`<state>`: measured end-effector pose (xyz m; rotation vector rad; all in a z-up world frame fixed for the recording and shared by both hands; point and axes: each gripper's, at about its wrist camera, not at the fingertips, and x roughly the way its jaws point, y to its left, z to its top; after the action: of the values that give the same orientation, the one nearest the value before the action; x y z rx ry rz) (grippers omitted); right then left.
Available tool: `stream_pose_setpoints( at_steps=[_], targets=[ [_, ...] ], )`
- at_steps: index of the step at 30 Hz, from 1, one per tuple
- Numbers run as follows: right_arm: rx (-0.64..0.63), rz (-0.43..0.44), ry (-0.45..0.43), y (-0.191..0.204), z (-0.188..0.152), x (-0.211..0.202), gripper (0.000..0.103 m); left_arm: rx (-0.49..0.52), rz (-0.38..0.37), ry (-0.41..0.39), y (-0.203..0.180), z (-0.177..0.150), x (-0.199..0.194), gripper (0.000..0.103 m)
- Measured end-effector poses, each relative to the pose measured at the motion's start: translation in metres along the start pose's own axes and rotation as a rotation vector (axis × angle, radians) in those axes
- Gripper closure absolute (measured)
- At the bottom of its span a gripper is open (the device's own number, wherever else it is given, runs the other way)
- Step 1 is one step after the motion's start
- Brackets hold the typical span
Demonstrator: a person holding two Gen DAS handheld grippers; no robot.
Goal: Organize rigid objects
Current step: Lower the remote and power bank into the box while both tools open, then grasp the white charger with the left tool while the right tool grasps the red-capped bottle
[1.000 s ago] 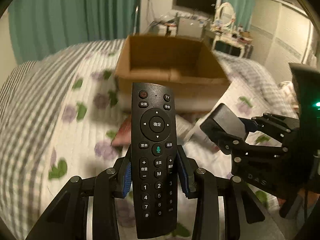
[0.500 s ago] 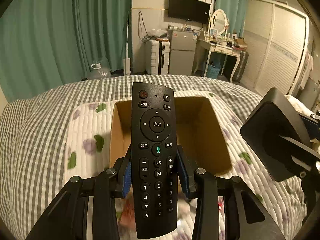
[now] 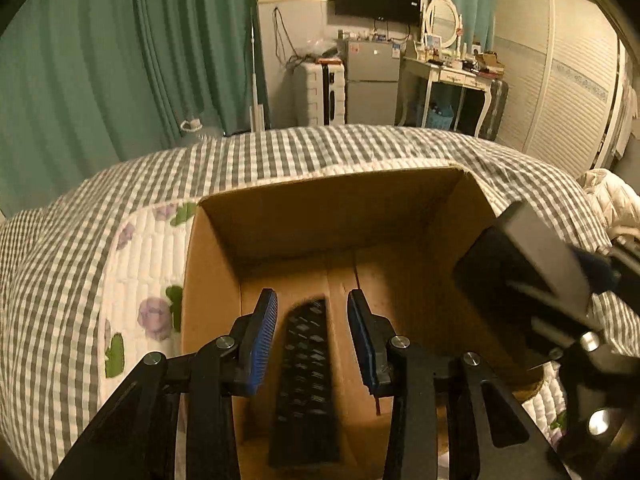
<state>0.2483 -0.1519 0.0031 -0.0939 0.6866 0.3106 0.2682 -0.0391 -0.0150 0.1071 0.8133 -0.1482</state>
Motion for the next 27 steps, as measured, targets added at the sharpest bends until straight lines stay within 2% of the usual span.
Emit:
stream_pose_setpoints(
  at_steps=[8,13,16,17,18,20,25,27],
  targets=[
    [0.022,-0.006,-0.021,-0.003,-0.003,-0.003,0.065,-0.031,0.036,-0.091,0.016,0.006,-0.037,0.064],
    [0.037,-0.015,-0.029,-0.002,-0.002,0.019,0.065,-0.054,0.071,-0.131,0.031,-0.001,-0.057,0.064],
    [0.033,-0.013,-0.019,0.002,-0.008,0.033,0.064,-0.072,0.067,-0.140,0.037,-0.008,-0.063,0.064],
    [0.033,-0.012,-0.027,0.004,-0.010,0.032,0.059,-0.082,0.062,-0.141,0.040,-0.010,-0.066,0.064],
    [0.033,-0.011,-0.031,0.005,-0.011,0.030,0.042,-0.091,0.058,-0.142,0.041,-0.012,-0.069,0.064],
    [0.034,-0.019,-0.051,0.007,-0.010,0.017,0.031,-0.103,0.056,-0.147,0.044,-0.015,-0.076,0.063],
    [0.002,-0.036,-0.074,0.011,-0.005,-0.029,0.031,-0.106,0.055,-0.170,0.043,-0.029,-0.104,0.044],
    [-0.007,-0.035,-0.075,0.011,-0.010,-0.050,0.027,-0.100,0.067,-0.174,0.040,-0.039,-0.114,0.031]
  ],
)
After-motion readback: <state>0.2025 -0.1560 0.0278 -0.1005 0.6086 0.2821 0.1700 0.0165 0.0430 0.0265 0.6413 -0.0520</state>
